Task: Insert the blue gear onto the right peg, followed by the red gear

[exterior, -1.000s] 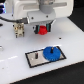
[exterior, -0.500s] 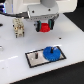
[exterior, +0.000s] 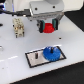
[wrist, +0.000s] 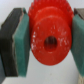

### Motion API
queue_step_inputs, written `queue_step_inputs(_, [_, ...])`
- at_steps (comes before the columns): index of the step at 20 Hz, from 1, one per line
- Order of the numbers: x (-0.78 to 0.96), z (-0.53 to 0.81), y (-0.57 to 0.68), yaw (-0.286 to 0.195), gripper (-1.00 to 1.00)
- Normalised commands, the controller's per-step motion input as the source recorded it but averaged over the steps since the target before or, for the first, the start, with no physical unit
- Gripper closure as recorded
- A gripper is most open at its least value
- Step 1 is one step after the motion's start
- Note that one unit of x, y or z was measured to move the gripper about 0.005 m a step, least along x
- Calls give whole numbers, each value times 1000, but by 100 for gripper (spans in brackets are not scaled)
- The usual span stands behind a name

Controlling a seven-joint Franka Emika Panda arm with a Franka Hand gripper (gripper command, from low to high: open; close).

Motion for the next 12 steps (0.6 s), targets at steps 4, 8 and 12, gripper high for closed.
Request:
queue_step_inputs(4, [702, 308, 5, 0, 100])
queue_step_inputs(8, [725, 240, -1, 0, 100])
queue_step_inputs(12, [725, 149, 0, 0, 100])
